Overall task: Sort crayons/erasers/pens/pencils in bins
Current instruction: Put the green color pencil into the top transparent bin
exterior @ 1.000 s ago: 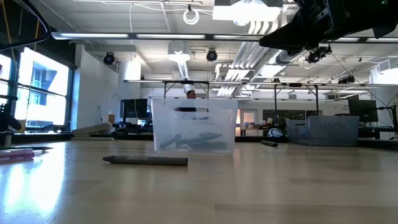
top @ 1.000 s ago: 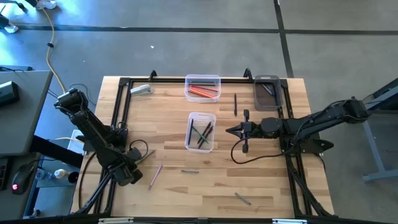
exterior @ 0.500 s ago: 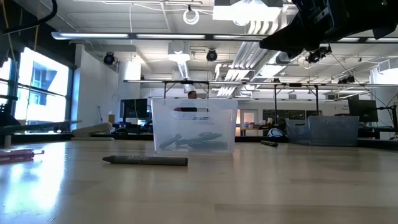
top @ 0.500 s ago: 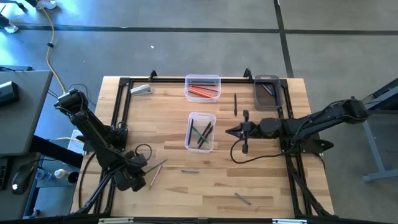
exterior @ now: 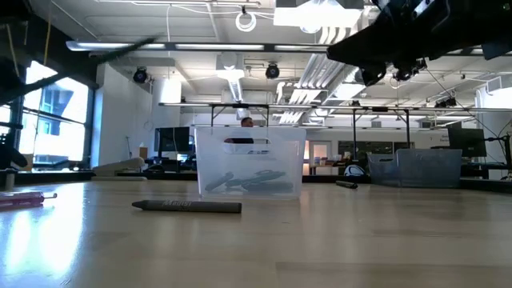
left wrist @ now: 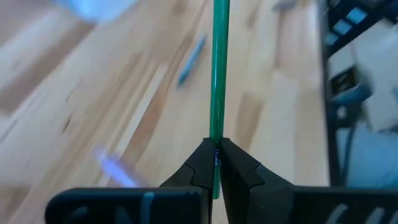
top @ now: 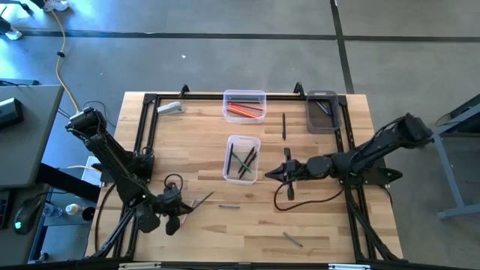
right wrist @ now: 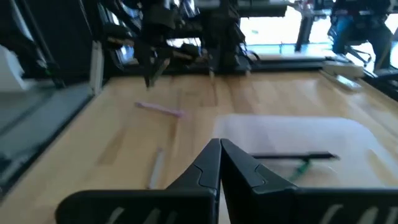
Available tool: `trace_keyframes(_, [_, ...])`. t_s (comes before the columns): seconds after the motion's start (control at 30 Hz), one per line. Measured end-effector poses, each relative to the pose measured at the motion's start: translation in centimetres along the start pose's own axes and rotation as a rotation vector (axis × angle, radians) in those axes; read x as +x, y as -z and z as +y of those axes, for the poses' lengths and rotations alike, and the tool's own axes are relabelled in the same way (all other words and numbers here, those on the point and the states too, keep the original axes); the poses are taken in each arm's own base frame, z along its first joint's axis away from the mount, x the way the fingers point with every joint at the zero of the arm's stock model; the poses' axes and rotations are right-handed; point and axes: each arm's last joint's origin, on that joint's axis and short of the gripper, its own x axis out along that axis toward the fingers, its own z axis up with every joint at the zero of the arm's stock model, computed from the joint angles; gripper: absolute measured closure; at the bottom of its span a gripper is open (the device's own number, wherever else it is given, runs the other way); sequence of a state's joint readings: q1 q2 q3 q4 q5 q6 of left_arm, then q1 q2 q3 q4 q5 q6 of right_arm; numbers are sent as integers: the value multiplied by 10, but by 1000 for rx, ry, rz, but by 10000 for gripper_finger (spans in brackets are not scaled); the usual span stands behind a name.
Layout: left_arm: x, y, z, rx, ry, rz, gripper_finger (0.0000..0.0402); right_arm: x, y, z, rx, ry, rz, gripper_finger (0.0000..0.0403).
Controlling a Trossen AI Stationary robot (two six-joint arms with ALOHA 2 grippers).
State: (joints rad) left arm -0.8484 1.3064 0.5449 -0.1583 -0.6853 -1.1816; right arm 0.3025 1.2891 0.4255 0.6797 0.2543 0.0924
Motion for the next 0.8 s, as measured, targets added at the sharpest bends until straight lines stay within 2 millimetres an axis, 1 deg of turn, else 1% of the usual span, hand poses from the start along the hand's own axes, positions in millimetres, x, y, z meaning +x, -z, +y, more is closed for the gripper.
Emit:
trace_keyframes(0.13, [2, -11, -9, 36, 43, -126, 398, 12, 5, 6, 27, -22, -87, 403])
trace_keyframes(0.23, [4, -21, -14, 65, 69, -212, 398, 18, 7, 8, 94, -31, -150, 403])
trace_keyframes(0.37, [5, -33, -20, 99, 93, -300, 398, 22, 8, 8, 149, -41, -211, 402])
trace_keyframes(0.53, [8, -52, -24, 106, 125, -401, 398, 25, 2, 11, 186, -59, -286, 399])
trace_keyframes(0.63, [10, -64, -26, 119, 144, -460, 400, 35, -5, 19, 196, -83, -307, 377])
trace_keyframes(0.8, [15, -81, -23, 121, 179, -517, 401, 58, -22, 37, 202, -124, -353, 306])
